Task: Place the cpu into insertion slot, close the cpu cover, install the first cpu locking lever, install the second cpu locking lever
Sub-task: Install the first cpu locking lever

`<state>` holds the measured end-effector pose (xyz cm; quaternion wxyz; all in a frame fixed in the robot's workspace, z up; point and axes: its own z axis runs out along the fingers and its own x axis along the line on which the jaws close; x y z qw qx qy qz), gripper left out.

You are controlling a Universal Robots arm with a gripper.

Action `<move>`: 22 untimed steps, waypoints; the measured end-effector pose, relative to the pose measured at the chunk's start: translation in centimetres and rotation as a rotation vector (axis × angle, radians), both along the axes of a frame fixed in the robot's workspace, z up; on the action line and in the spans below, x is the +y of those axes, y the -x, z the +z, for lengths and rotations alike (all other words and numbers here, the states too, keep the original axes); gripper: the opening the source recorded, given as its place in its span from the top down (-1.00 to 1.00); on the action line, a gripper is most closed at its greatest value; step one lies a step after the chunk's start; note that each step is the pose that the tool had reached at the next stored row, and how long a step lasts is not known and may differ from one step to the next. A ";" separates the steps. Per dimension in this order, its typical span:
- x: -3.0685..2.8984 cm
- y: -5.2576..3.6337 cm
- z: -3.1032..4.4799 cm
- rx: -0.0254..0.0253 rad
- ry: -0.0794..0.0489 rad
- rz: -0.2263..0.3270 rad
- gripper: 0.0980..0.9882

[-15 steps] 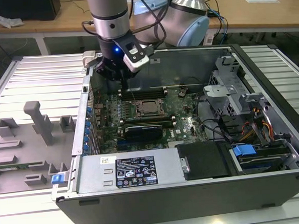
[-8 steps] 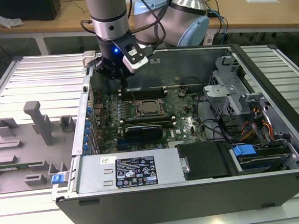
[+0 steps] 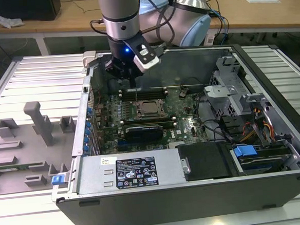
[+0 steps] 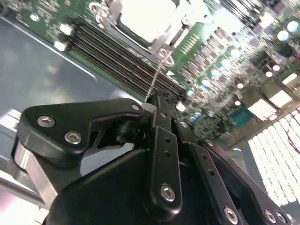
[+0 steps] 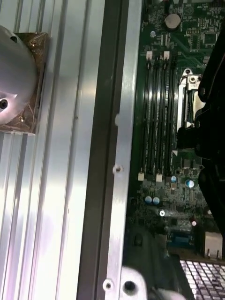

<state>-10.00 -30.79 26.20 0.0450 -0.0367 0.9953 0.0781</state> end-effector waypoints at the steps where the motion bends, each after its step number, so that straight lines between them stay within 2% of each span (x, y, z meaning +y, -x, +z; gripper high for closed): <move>1: -0.01 -0.48 -0.01 0.0000 0.000 0.000 0.98; 2: -0.03 -0.85 -0.02 0.0000 0.000 0.000 0.98; 5: -0.13 -3.18 -0.08 0.0000 0.000 0.000 0.98; 8: -0.14 -3.92 -0.16 0.0000 0.000 0.000 0.98; 12: -0.14 -3.95 -0.39 -0.0005 -0.011 0.000 0.98; 17: -0.14 -3.95 -0.43 -0.0007 -0.013 0.000 0.98; 20: -0.40 -3.95 -0.56 -0.0040 -0.028 0.000 0.98; 22: -0.80 -3.95 -0.79 -0.0053 -0.038 0.000 0.98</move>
